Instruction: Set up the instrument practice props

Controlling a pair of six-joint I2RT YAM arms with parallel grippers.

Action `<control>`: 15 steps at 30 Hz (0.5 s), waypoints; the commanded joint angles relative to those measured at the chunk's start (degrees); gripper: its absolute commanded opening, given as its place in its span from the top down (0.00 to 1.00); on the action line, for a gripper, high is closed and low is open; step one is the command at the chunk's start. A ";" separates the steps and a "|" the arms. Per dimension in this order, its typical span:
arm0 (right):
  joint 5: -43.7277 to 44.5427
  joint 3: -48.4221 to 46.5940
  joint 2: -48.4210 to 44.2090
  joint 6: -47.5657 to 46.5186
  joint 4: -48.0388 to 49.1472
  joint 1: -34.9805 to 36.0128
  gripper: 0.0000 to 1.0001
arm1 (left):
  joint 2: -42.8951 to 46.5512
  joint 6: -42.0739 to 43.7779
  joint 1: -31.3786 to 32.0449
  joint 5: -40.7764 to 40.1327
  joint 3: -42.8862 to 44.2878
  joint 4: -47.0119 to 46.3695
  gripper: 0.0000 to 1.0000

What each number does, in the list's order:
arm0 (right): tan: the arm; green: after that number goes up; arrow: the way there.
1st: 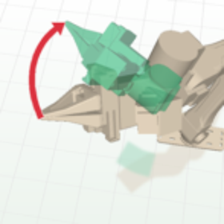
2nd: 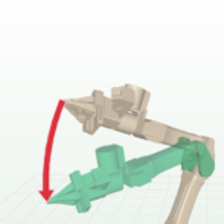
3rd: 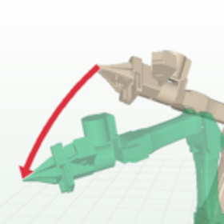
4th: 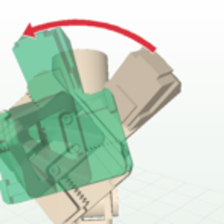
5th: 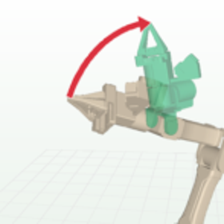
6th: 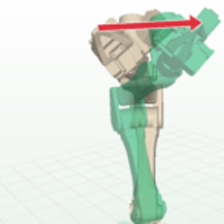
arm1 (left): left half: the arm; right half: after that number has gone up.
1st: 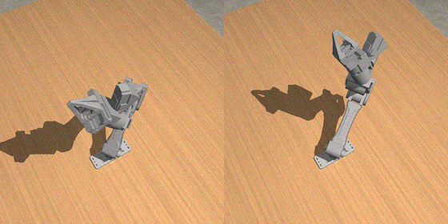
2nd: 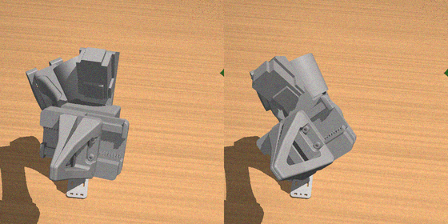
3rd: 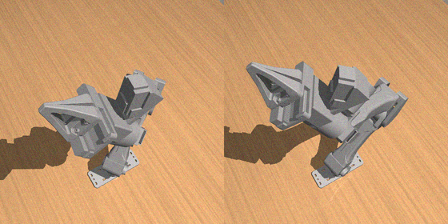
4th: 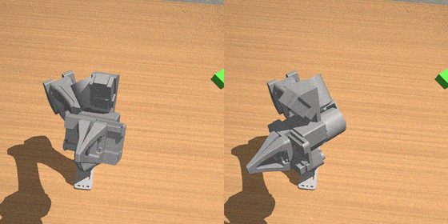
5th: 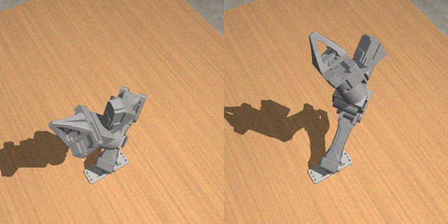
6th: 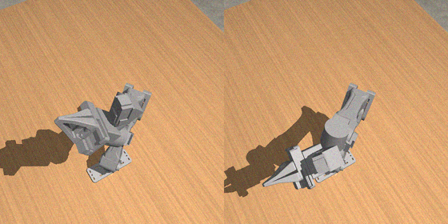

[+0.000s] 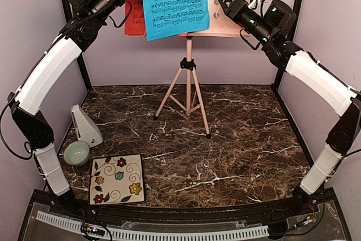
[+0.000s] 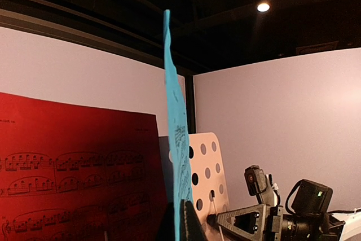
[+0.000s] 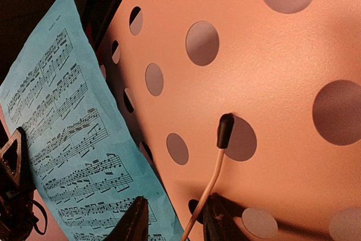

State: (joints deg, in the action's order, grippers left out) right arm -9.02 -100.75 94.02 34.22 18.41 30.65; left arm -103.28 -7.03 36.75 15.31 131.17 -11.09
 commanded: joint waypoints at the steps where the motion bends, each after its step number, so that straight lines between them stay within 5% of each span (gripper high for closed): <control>1: -0.18 -1.90 0.93 1.34 0.80 0.00 0.72 | 2.50 1.86 -0.37 -0.15 -1.25 -3.40 1.00; 7: -0.34 -2.23 0.72 0.49 0.05 -0.04 1.00 | 1.63 2.75 -0.37 -0.36 -1.09 -5.05 1.00; 15: -3.11 -1.47 1.06 -0.84 2.26 -0.03 1.00 | 0.91 3.35 -0.32 -1.20 -1.43 -6.93 1.00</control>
State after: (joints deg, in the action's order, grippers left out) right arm -10.59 -101.91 94.61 34.98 17.96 30.96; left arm -103.28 -4.91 36.75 14.90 129.97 -14.20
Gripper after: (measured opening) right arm 0.017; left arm 0.010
